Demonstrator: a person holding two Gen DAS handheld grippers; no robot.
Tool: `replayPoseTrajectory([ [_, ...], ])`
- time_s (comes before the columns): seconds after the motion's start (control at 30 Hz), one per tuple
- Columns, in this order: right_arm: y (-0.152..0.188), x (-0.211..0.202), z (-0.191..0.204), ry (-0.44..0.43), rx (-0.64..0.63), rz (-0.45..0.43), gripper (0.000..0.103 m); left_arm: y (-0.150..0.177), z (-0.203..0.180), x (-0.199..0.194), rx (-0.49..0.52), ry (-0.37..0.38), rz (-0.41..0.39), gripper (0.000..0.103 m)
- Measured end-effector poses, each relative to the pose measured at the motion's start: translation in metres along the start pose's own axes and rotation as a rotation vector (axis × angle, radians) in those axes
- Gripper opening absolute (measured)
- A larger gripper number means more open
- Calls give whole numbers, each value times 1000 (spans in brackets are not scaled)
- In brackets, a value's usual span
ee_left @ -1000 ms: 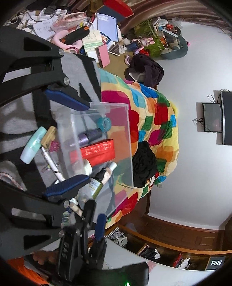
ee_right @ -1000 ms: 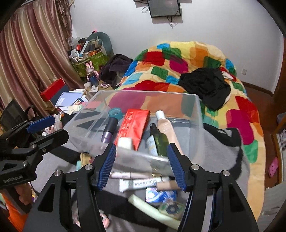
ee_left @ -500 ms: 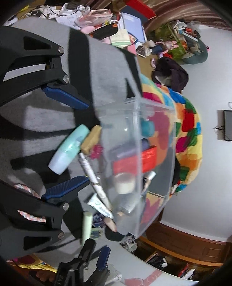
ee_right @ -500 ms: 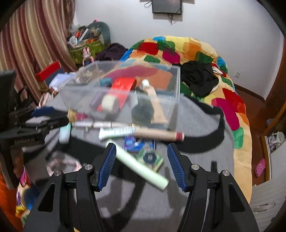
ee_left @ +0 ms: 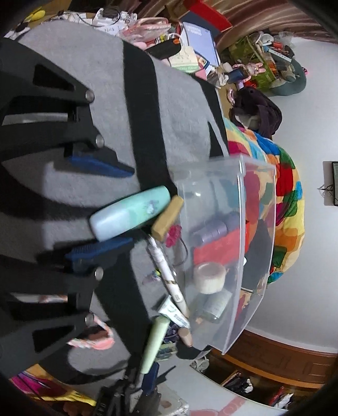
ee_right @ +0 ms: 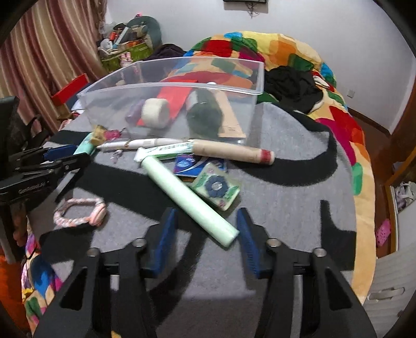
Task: Organize objects
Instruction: 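Grasp the mint bottle with the left tool while the right tool grasps the white tube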
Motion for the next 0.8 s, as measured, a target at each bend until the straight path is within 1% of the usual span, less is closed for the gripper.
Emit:
replayPoseTrajectory([
  [0.03, 1, -2, 3, -8, -5, 2, 30, 3, 3, -4, 7, -1, -3, 35],
  [0.07, 2, -4, 5, -18, -9, 3, 29, 5, 5, -7, 9, 0, -4, 34],
  [0.13, 4, -6, 12, -56, -15, 10, 27, 9, 11, -14, 12, 3, -7, 31],
  [0.2, 6, -8, 21, -88, -32, 12, 27, 11, 14, -18, 13, 5, -10, 31],
  [0.27, 8, -11, 30, -85, -73, 3, 27, 12, 17, -19, 11, 14, -11, 31],
  [0.37, 5, -9, 37, -92, -89, -4, 27, 8, 19, -16, -5, 24, -11, 31],
  [0.5, -6, 2, 36, -80, -61, -8, 27, 1, 17, -5, -4, 24, -8, 32],
  [0.6, -11, 13, 34, -83, -33, 8, 27, -4, 18, 2, -24, 12, -12, 32],
  [0.67, -10, 15, 35, -72, -28, -9, 25, -5, 17, 4, -25, 1, -21, 31],
  [0.7, -10, 14, 37, -70, -29, -14, 21, -5, 17, 5, -27, -4, -29, 30],
  [0.73, -10, 13, 37, -73, -26, -18, 16, -4, 18, 4, -34, -8, -38, 26],
  [0.8, -9, 10, 36, -77, -17, -27, 14, -2, 20, 2, -41, -11, -48, 24],
])
Point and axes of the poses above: each gripper's, at about its wrist camera, not at the fingertips, and x roughly the way its jaws point, z to its left, y to its underside, the point moved 1 cm from there along x, roughly the way its jaws point, and after that the axes turned 11 degrees about -z, right-handed, at the moved point
